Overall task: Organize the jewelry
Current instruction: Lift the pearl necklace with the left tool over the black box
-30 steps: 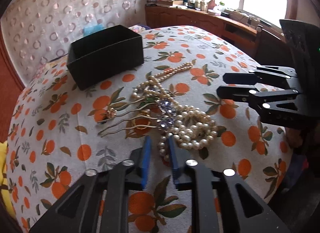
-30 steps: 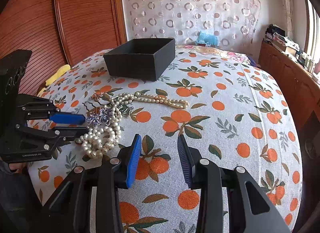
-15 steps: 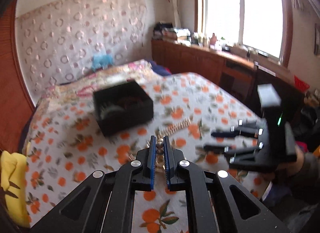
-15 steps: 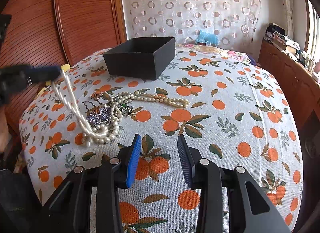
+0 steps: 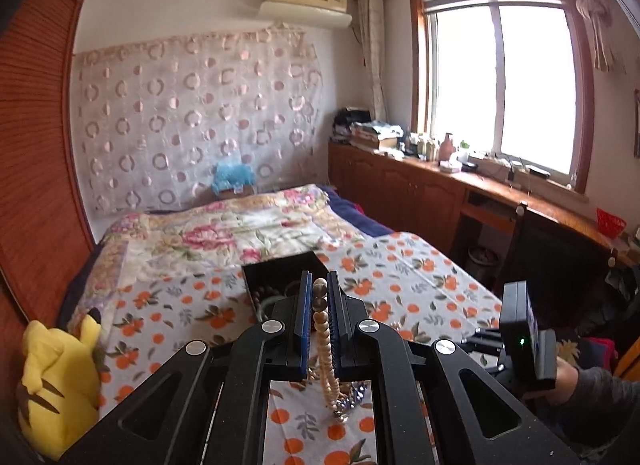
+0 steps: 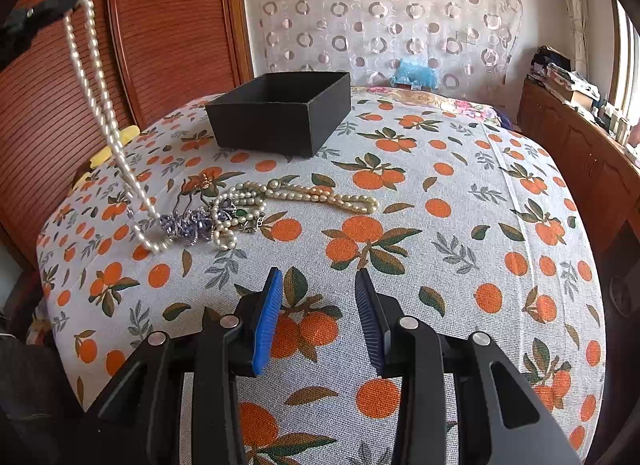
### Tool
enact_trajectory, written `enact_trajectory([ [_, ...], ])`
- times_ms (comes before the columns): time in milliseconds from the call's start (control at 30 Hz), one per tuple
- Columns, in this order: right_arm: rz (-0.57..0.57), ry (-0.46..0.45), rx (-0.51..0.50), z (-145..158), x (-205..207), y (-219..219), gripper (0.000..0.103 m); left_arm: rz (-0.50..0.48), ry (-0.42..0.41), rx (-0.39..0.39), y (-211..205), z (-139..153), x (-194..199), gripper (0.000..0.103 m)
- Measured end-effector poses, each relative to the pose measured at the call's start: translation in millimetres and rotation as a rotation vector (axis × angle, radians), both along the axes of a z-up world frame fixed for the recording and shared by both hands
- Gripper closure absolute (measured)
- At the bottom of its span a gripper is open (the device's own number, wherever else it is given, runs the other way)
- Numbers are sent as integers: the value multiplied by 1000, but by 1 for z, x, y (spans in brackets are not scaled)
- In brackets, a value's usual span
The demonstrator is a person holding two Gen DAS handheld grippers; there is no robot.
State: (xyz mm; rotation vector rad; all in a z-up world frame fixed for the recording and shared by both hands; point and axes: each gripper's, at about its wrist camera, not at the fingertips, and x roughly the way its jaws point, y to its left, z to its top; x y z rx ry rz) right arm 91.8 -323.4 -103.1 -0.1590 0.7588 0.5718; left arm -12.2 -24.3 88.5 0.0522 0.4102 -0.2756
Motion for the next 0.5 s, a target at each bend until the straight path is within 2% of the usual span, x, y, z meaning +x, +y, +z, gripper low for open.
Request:
enact_trajectory([
  [233, 2, -2, -26, -1, 0, 3, 63, 53, -65, -2, 18, 22, -7, 96],
  [500, 37, -28, -46, 17, 13, 14, 63, 112, -51, 4, 39, 17, 3, 96],
])
